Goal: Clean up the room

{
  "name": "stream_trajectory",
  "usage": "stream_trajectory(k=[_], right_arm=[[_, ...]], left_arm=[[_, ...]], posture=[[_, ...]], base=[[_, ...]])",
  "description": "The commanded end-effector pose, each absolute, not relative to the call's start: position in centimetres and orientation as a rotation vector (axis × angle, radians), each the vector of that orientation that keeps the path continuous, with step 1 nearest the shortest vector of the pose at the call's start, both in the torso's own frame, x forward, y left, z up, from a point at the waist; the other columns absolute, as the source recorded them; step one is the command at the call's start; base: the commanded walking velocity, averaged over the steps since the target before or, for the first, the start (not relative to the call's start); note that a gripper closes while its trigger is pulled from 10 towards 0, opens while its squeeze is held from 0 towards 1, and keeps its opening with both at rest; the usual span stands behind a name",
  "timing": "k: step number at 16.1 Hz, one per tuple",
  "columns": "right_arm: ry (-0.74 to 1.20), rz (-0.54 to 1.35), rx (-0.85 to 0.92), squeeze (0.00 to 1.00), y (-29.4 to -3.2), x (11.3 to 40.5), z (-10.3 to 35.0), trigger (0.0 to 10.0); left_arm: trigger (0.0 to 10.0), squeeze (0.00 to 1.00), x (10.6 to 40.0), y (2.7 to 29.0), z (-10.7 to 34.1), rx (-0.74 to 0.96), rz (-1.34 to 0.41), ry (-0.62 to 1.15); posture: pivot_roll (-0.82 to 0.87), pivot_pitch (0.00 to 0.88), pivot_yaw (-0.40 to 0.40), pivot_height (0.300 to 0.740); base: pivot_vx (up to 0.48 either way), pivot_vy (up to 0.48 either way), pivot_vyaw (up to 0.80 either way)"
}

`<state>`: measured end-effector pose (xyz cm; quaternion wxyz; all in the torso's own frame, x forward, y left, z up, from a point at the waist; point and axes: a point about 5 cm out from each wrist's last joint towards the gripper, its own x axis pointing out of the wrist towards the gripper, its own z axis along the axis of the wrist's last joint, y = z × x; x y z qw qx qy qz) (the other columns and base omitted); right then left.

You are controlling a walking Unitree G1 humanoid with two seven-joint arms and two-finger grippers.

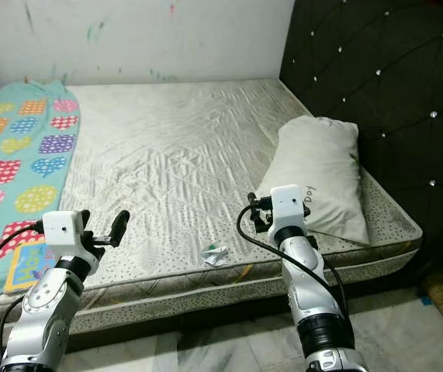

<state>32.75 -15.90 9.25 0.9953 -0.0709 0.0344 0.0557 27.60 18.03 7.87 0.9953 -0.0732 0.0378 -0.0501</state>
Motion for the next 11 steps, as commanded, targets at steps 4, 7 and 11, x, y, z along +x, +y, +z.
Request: stream_trajectory(k=[4, 7, 11], right_arm=[[0.058, 0.092, -0.134, 0.00, -16.25, 32.88, 9.46, 10.0], [0.058, 0.090, -0.139, 0.00, -16.35, 32.90, 9.43, 10.0], [0.057, 0.087, -0.148, 0.00, -16.57, 32.90, 9.43, 10.0]], left_arm=[[10.0, 0.00, 27.83, 17.92, 7.94, -0.137, -0.108, 0.074], [10.0, 0.00, 27.84, 17.91, 7.91, -0.136, -0.107, 0.077], [10.0, 0.00, 27.94, 17.86, 7.90, -0.140, -0.109, 0.081]], posture=[[-0.05, 0.000, -0.026, 0.740], [-0.05, 0.000, -0.026, 0.740], [-0.06, 0.000, -0.023, 0.740]], base=[[0.248, 0.000, 0.00], [0.167, 0.000, 0.00], [0.000, 0.000, 0.00]])
